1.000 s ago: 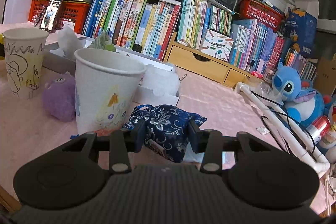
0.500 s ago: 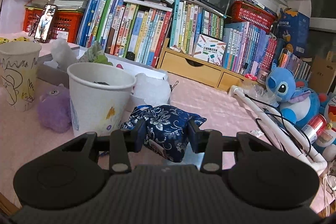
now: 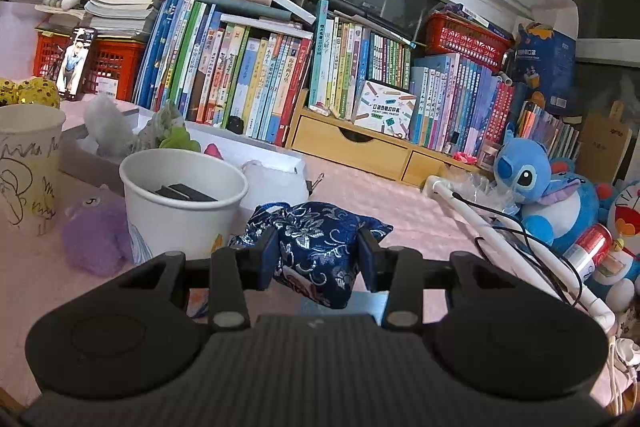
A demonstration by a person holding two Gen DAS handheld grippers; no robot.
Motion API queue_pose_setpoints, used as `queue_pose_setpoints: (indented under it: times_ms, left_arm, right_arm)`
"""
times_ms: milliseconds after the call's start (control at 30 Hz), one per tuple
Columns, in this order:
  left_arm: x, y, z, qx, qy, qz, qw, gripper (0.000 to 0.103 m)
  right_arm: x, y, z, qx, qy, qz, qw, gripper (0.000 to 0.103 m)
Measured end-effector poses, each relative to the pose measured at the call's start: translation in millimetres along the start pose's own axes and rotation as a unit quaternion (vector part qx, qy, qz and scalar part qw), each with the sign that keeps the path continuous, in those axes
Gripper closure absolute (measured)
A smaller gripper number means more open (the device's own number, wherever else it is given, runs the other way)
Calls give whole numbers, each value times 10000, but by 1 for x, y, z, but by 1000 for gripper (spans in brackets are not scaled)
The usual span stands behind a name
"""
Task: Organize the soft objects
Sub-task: 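Lift and carry the bow and pouch over the white tray with both tools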
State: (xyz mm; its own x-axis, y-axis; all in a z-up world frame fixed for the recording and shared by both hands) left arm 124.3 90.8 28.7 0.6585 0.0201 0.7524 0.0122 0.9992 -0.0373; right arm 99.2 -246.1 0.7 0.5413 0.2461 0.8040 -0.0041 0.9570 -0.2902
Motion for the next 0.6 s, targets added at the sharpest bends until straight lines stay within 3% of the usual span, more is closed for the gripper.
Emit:
queue_pose_setpoints:
  times_ms: [600]
  left_arm:
    - [9,-5,-1,-109,-28,-60,9999,56]
  right_arm:
    - [7,-18,6,-343,-211,-258,9989,60]
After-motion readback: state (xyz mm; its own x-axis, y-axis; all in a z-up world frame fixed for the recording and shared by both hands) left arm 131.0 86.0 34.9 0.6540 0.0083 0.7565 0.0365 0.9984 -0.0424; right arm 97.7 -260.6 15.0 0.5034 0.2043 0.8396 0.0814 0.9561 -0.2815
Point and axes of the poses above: each gripper's, at about its wrist camera, not at the fingertips, and z roughly against the way its jaws point, y to its left, x to its top, the point moved 5 cm from there along -z, roughly the way its jaws point, and after that the axes turned 13 degrees about y, right-handed, at the moved point
